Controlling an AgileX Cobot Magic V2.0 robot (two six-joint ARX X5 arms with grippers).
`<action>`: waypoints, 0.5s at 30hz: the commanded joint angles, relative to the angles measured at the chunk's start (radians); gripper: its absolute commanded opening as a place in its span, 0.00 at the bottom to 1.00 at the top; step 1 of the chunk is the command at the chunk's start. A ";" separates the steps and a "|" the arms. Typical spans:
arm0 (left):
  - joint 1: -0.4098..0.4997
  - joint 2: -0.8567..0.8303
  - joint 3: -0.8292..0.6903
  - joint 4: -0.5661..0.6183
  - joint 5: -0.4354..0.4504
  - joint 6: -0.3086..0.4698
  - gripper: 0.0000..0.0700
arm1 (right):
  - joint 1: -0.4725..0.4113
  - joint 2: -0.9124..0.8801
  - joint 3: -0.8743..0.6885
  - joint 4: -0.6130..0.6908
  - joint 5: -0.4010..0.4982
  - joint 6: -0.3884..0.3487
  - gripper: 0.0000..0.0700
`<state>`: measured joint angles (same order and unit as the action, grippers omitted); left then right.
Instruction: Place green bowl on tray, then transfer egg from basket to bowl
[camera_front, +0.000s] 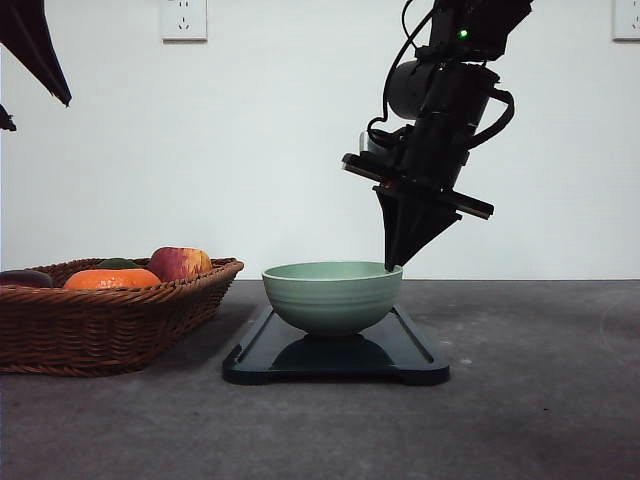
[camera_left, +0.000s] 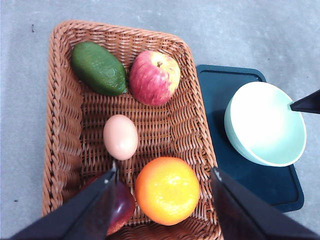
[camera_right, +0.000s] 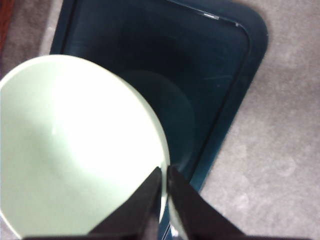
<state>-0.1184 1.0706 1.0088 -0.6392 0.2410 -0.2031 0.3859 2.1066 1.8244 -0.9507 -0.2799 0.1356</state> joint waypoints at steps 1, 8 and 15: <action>-0.002 0.008 0.023 0.010 0.004 0.001 0.52 | 0.006 0.040 0.025 0.004 -0.002 0.007 0.00; -0.002 0.008 0.023 0.010 0.004 0.002 0.52 | 0.011 0.057 0.024 -0.002 -0.003 0.007 0.16; -0.002 0.008 0.023 0.006 0.004 0.002 0.52 | 0.007 0.044 0.057 -0.045 -0.004 0.006 0.39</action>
<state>-0.1184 1.0706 1.0088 -0.6400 0.2413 -0.2031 0.3883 2.1380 1.8498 -0.9955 -0.2844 0.1367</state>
